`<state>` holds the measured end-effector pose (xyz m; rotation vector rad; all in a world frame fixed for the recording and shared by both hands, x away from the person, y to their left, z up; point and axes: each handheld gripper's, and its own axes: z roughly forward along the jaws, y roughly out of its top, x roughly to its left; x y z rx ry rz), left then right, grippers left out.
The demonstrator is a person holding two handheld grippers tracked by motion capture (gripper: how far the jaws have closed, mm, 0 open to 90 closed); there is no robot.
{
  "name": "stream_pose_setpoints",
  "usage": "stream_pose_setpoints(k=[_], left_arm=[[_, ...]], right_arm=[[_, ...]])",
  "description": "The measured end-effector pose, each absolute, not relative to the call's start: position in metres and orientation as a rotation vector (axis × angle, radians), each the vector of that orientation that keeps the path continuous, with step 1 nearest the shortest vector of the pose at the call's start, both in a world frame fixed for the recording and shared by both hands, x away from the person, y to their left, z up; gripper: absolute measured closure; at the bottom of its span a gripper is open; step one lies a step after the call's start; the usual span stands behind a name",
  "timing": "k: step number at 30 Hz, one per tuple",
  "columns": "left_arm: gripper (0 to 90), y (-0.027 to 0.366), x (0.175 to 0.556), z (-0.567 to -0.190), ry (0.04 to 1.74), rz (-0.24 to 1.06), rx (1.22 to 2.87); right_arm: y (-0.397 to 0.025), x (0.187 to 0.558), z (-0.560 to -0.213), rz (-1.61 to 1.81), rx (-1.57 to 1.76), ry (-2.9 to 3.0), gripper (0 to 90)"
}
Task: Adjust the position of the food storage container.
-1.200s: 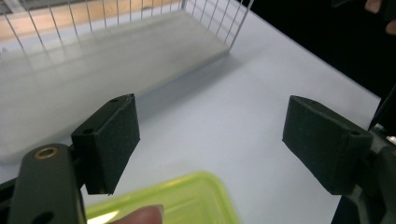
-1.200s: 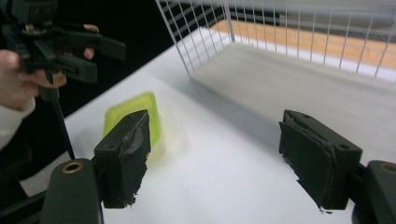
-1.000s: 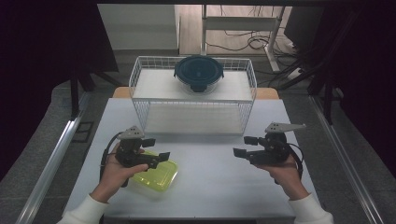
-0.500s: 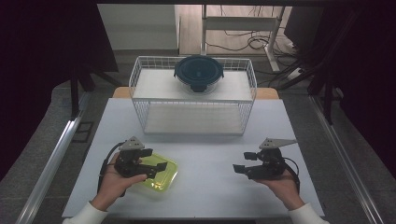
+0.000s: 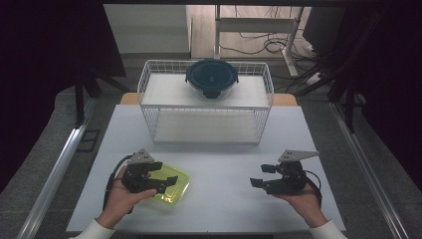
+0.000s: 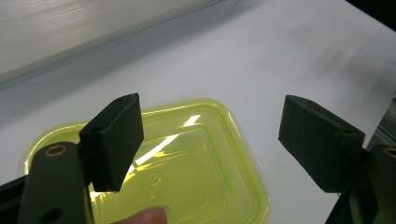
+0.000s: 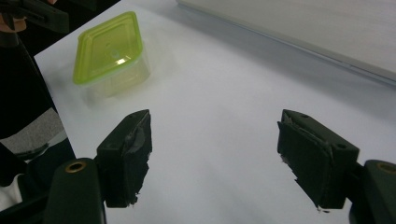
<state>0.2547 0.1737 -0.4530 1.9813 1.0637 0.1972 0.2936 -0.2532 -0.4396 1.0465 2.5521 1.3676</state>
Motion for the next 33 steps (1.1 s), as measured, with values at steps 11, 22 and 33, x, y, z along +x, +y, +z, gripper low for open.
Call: stream_pose_setpoints(k=[11, 22, 33], left_arm=[[34.0, 0.176, 0.259, -0.452, 1.046, 0.179, 2.009], [71.2, 0.185, 0.254, -0.454, 1.014, 0.121, 2.058], [90.0, 0.192, 0.233, -0.465, 0.947, 0.016, 2.158]], right_arm=[[-0.258, 0.293, -0.443, 1.365, 1.09, 2.553, 27.3], [-0.256, 0.297, -0.445, 1.359, 1.089, 2.566, 27.4], [-0.253, 0.3, -0.448, 1.33, 1.098, 2.588, 27.4]])
